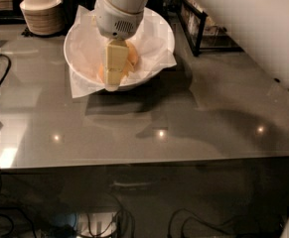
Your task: Pick orange from white bowl
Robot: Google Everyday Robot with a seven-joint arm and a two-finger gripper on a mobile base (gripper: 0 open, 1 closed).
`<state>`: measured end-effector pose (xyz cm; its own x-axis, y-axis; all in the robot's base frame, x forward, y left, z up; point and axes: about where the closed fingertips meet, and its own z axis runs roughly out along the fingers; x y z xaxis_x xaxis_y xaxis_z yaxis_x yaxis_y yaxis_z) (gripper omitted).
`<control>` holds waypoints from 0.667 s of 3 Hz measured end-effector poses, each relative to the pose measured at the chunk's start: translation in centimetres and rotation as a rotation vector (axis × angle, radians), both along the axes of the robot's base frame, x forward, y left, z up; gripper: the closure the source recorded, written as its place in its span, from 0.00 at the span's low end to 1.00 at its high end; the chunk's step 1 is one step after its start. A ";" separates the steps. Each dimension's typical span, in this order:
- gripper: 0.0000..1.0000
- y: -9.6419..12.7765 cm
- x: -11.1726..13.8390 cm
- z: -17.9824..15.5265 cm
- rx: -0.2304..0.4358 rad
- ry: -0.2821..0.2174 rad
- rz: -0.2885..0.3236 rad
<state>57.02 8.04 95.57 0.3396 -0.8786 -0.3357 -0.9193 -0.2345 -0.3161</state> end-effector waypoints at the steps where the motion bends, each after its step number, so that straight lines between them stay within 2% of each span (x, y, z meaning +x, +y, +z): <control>1: 0.00 2.2 2.9 0.5 -0.031 -0.022 -0.012; 2: 0.00 2.2 2.9 0.5 -0.031 -0.022 -0.012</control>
Offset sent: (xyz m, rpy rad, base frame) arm 0.0237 0.0150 -0.0005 -0.0343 -0.0095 -0.0153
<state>59.89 10.27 96.07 0.3356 -0.8927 -0.3008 -0.9151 -0.2331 -0.3291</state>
